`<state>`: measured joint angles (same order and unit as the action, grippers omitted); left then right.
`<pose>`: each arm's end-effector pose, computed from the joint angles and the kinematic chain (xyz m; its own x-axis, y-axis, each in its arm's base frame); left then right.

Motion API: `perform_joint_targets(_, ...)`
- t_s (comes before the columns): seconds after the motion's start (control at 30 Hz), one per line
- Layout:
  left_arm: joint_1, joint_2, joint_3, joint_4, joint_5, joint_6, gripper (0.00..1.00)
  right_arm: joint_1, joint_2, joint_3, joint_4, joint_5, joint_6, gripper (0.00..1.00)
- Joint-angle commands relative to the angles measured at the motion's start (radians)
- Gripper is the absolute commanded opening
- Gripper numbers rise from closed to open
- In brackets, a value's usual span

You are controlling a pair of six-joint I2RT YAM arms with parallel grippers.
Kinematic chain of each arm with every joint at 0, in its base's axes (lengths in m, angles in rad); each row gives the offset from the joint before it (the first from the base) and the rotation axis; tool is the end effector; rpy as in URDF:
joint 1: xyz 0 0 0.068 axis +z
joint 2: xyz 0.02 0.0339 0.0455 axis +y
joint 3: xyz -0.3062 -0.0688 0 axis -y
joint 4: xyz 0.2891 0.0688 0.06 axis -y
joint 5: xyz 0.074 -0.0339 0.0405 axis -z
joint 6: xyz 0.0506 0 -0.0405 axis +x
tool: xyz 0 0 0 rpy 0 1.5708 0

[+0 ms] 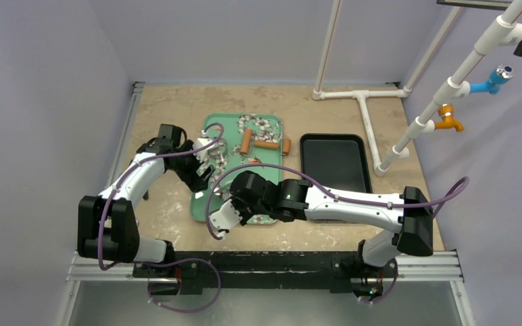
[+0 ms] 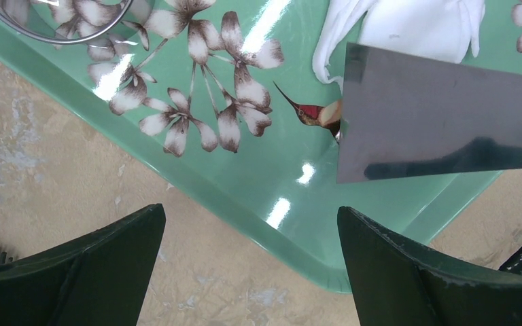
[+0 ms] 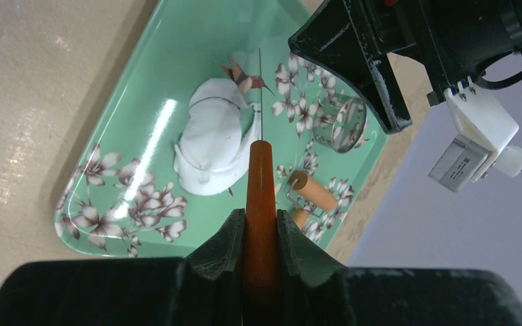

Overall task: Roll out the dumpling wrappers from the dough
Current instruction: Remove the dumpling wrapper from the work surface.

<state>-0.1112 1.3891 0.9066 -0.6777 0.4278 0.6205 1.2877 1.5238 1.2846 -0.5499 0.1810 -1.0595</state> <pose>0.2924 -0.0538 0.2236 -0.5870 0.5979 -0.5459 0.7459 0.6616 -0.0774 0.1171 0.3699 0.3213 0.6958 -0.6793 -0.2333 -0.6177 -0.4003 -0.6769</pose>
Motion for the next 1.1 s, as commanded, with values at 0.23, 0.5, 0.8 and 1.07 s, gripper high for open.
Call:
perform_joint_targets(0.23, 0.011, 0.011, 0.038, -0.008, 0.037, -0.013, 1.0, -0.04, -0.035, -0.011, 0.065, -0.07, 0.016, 0.0)
perform_joint_targets(0.5, 0.011, 0.015, 0.04, -0.007, 0.037, -0.012, 1.0, -0.057, -0.039, -0.016, 0.017, -0.084, 0.044, 0.0)
perform_joint_targets(0.8, 0.011, 0.016, 0.041, -0.009, 0.042, -0.011, 1.0, -0.061, -0.013, -0.01, 0.036, -0.06, 0.017, 0.0)
perform_joint_targets(1.07, 0.013, 0.052, 0.063, -0.022, 0.069, -0.005, 1.0, -0.076, -0.023, -0.011, 0.012, -0.051, 0.032, 0.0)
